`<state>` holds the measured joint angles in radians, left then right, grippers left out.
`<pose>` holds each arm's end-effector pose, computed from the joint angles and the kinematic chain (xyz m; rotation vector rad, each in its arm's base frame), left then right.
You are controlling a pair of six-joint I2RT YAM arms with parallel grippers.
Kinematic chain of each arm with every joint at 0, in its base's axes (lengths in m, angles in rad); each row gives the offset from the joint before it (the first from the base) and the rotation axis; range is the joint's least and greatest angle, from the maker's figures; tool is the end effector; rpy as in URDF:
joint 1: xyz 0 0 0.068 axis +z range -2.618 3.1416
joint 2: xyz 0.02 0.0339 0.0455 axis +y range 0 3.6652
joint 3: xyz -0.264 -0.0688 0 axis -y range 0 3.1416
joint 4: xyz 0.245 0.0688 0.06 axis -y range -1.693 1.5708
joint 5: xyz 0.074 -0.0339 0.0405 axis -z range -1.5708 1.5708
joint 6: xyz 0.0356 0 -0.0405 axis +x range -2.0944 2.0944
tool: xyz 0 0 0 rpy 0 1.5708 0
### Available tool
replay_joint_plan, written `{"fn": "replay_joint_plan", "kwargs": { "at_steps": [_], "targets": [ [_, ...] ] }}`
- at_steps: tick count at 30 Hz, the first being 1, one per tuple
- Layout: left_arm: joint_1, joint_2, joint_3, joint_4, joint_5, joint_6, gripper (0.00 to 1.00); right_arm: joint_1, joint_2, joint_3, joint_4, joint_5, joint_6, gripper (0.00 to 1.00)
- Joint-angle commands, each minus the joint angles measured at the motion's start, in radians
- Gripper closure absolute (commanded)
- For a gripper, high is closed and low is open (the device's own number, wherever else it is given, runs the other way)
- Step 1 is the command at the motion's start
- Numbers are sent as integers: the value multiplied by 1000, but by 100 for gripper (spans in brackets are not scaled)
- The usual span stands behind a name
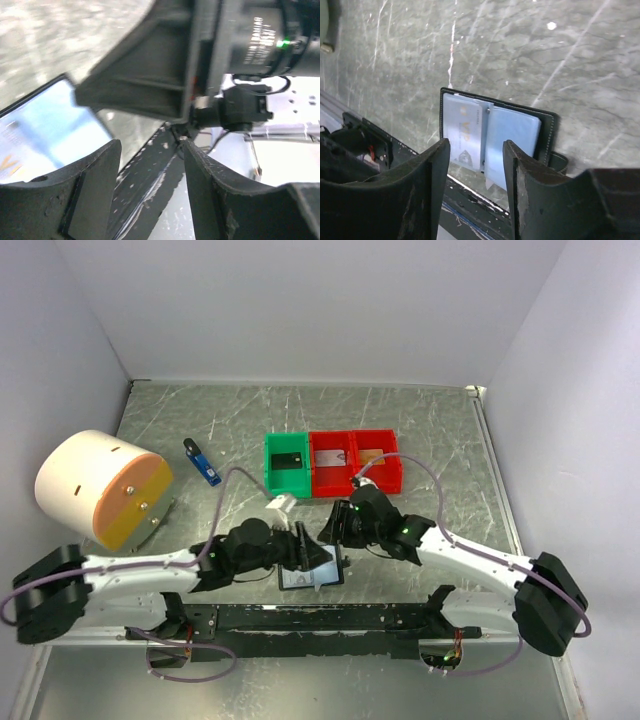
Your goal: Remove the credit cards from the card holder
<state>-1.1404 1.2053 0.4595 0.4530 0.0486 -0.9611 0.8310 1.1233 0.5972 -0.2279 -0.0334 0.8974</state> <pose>0.1032 -0.2290 0.2063 0.2314 2.1402 -1.4137 0.1526 0.1689 0.2053 0.0650 2.5026 0.8511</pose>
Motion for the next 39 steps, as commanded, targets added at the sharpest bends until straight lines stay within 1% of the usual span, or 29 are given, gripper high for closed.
{"fn": "replay_joint_plan", "kwargs": {
  "at_steps": [1, 4, 6, 9, 11, 13, 17, 22, 29, 36, 39],
  "targets": [
    [-4, -227, -99, -399, -290, -86, 32, 30, 52, 32, 94, -96, -38, 51],
    [-2, -380, -132, -592, -401, -142, 25, 96, 131, 72, 72, -31, -41, 46],
    [1, -444, -128, -714, -448, -181, 21, 154, 195, 141, 0, 74, -35, 44],
    [1, -485, -119, -858, -504, -242, 17, 237, 288, 238, -89, 182, -24, 41],
    [2, -504, -116, -946, -529, -284, 16, 273, 338, 293, -134, 235, -14, 40],
    [2, -525, -115, -997, -550, -305, 15, 293, 386, 330, -163, 271, -7, 38],
    [2, -568, -119, -1023, -558, -305, 13, 313, 446, 375, -213, 315, 1, 35],
    [2, -582, -124, -1037, -567, -310, 13, 320, 498, 397, -222, 292, -26, 33],
    [2, -576, -133, -963, -531, -259, 12, 339, 547, 455, -216, 259, -55, 32],
    [2, -536, -127, -917, -511, -241, 13, 344, 598, 483, -279, 309, -37, 32],
    [1, -521, -124, -909, -507, -238, 13, 345, 603, 469, -275, 308, -35, 33]
  ]
}}
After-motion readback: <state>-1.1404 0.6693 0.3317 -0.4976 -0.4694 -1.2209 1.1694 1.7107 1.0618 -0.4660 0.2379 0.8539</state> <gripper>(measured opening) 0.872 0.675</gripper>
